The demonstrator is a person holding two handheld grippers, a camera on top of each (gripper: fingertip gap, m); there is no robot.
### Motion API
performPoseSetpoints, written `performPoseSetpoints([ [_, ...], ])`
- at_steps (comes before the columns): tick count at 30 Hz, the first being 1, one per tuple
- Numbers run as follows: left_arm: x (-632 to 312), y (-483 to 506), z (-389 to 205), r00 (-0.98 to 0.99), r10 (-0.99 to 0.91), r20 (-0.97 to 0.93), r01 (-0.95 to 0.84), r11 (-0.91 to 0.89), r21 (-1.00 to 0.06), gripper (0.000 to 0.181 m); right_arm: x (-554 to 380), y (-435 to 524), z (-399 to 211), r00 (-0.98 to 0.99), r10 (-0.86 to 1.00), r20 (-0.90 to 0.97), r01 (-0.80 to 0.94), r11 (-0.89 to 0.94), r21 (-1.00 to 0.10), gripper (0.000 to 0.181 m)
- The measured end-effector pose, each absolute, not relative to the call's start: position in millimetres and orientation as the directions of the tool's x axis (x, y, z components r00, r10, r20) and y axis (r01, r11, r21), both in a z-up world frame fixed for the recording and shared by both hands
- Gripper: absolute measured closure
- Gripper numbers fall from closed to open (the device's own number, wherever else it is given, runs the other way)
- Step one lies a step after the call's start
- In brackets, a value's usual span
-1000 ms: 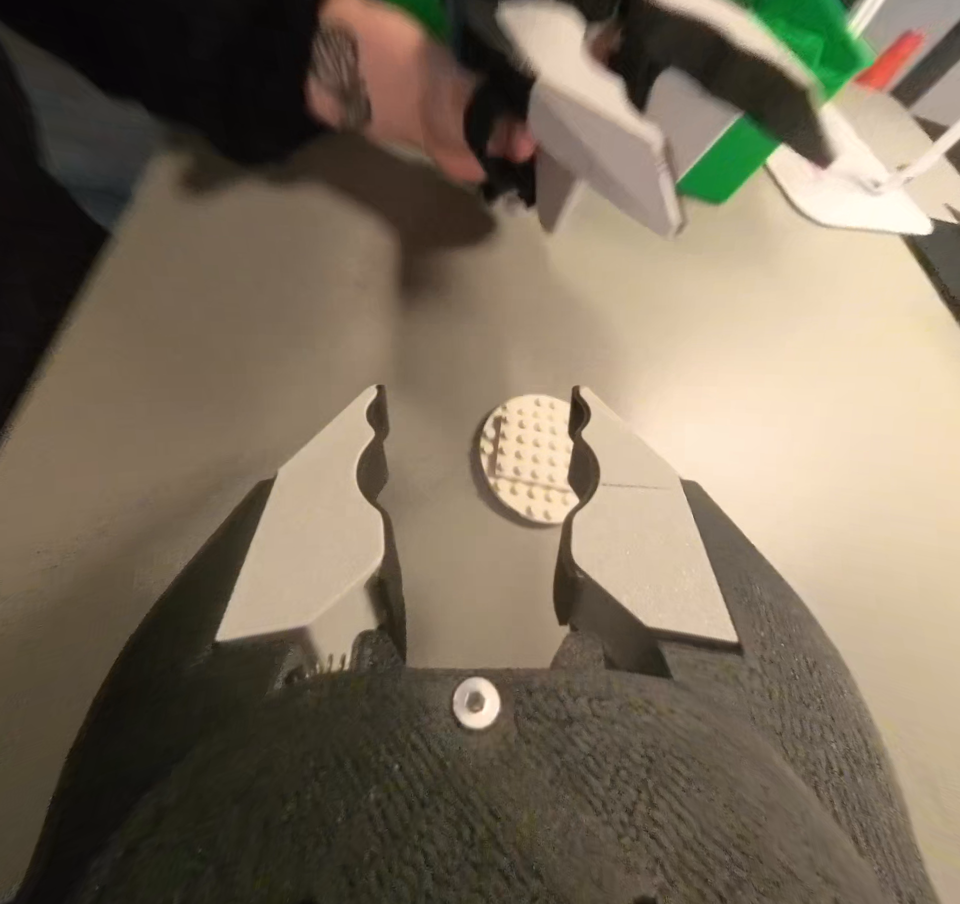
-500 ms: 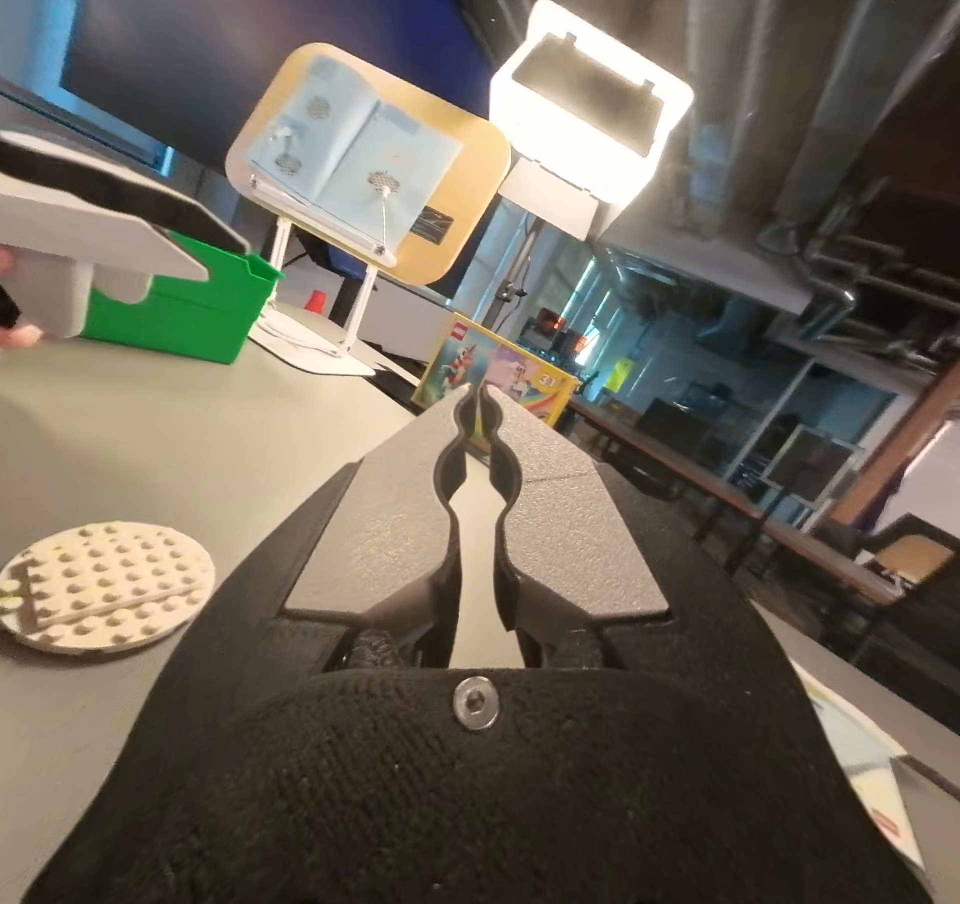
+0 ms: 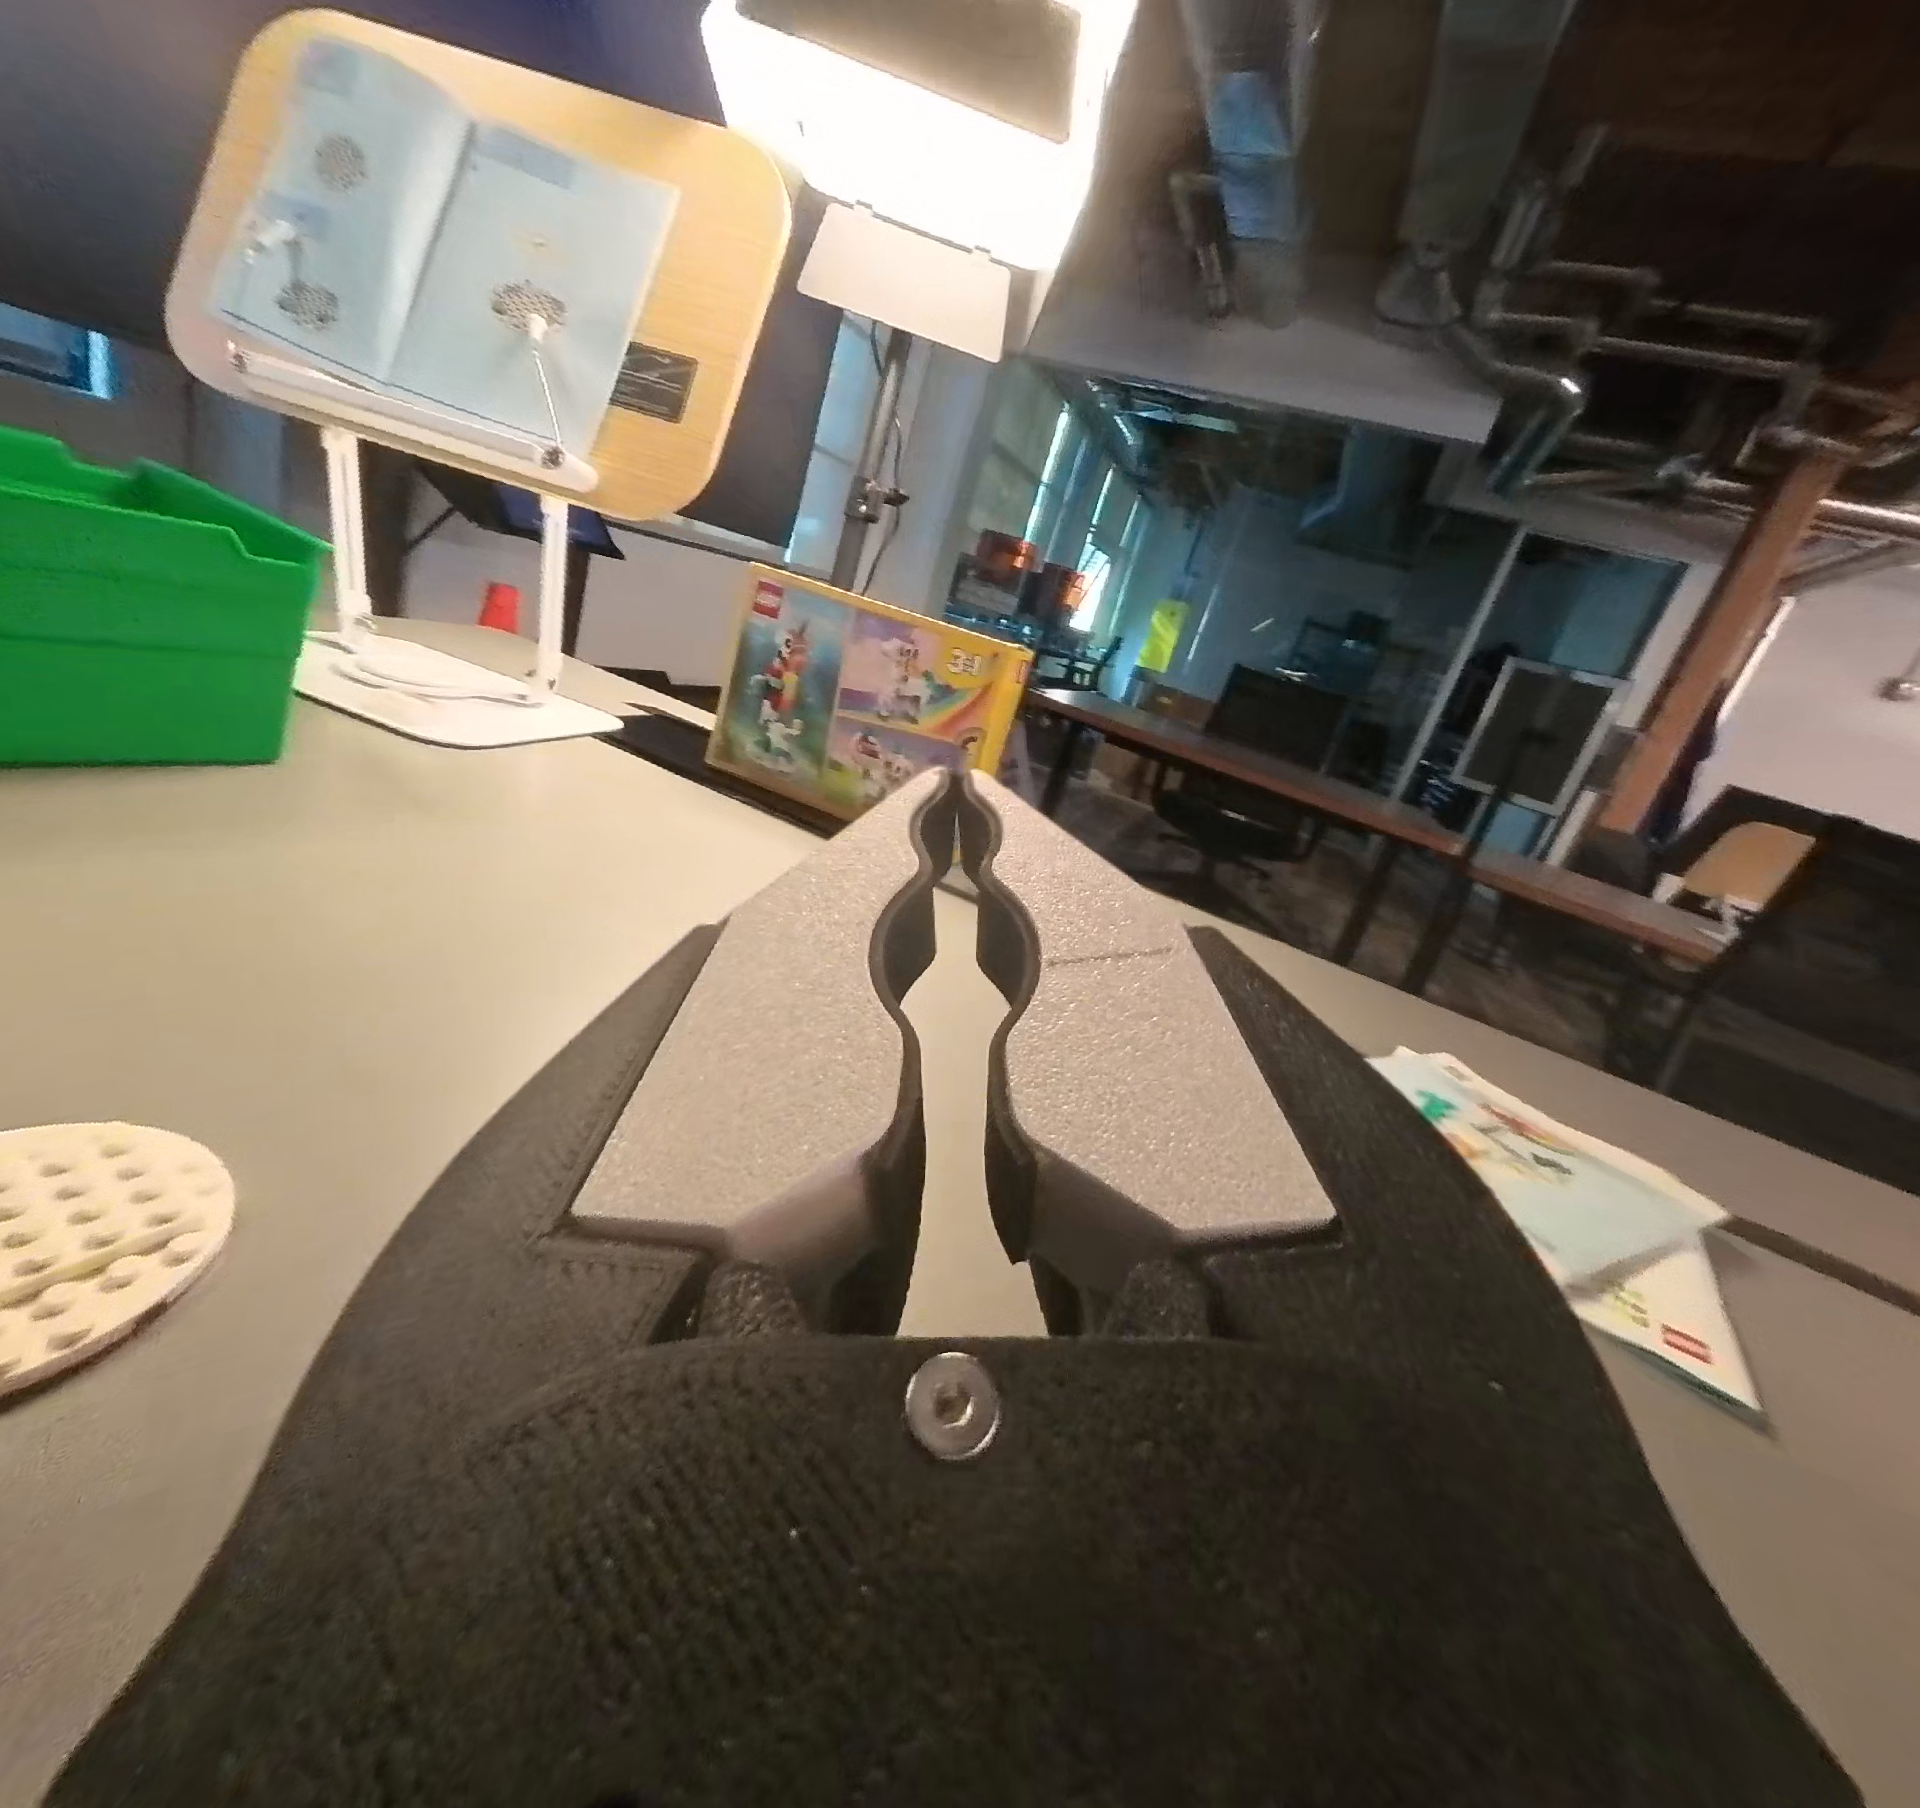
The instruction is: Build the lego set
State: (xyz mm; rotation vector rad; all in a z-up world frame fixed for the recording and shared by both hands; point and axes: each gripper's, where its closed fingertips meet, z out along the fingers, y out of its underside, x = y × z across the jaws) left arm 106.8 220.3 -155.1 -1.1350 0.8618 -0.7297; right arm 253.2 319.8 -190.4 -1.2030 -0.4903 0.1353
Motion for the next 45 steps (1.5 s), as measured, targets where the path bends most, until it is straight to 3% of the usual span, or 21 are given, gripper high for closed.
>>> performPoseSetpoints([
  [2,98.7,191.8,-125.9,0.440,-0.894,-0.081,0.174,0.174,-0.969,0.181,253.5,320.9,-191.3,0.887,0.334,0.318,0.186,0.372,-0.909,0.181],
  [5,63.2,162.8,-102.0,0.503,-0.861,-0.073,0.230,0.215,-0.949,0.181,256.0,323.6,-192.9,0.891,0.309,0.333,0.211,0.368,-0.906,0.181],
  [9,-17.8,157.6,-88.2,0.717,-0.673,-0.181,0.016,0.275,-0.961,0.181,259.6,329.4,-194.5,0.897,0.282,0.339,0.230,0.356,-0.905,0.181],
  [13,-126.5,172.4,-92.3,0.883,-0.335,-0.329,-0.302,0.133,-0.944,0.181,258.0,333.6,-196.2,0.892,0.271,0.362,0.257,0.353,-0.899,0.181],
  [17,-195.4,180.5,-102.3,0.935,-0.203,-0.292,-0.303,-0.021,-0.953,0.181,255.9,336.3,-197.9,0.880,0.245,0.407,0.309,0.355,-0.882,0.181],
  [23,-223.4,217.9,-157.0,0.895,-0.282,-0.345,-0.415,-0.244,-0.877,0.181,254.7,343.4,-206.2,0.866,0.239,0.440,0.360,0.313,-0.879,0.181],
  [28,-194.8,237.9,-207.7,0.813,-0.545,-0.205,-0.455,-0.375,-0.808,0.181,260.3,346.6,-207.1,0.875,0.214,0.435,0.366,0.295,-0.882,0.181],
  [33,-193.6,264.5,-236.0,0.740,-0.609,-0.285,-0.595,-0.396,-0.700,0.181,258.5,347.9,-209.7,0.862,0.207,0.463,0.398,0.288,-0.871,0.181],
  [36,-208.1,282.4,-238.3,0.759,-0.564,-0.325,-0.603,-0.420,-0.678,0.181,257.0,348.4,-211.0,0.853,0.203,0.480,0.417,0.286,-0.863,0.181],
  [42,-225.7,313.9,-201.2,0.810,-0.516,-0.279,-0.519,-0.407,-0.752,0.181,259.9,350.6,-211.7,0.856,0.184,0.483,0.427,0.274,-0.862,0.181],
  [45,-219.8,327.1,-190.3,0.787,-0.575,-0.223,-0.527,-0.438,-0.729,0.181,259.9,351.6,-212.3,0.853,0.178,0.490,0.437,0.271,-0.858,0.181],
])
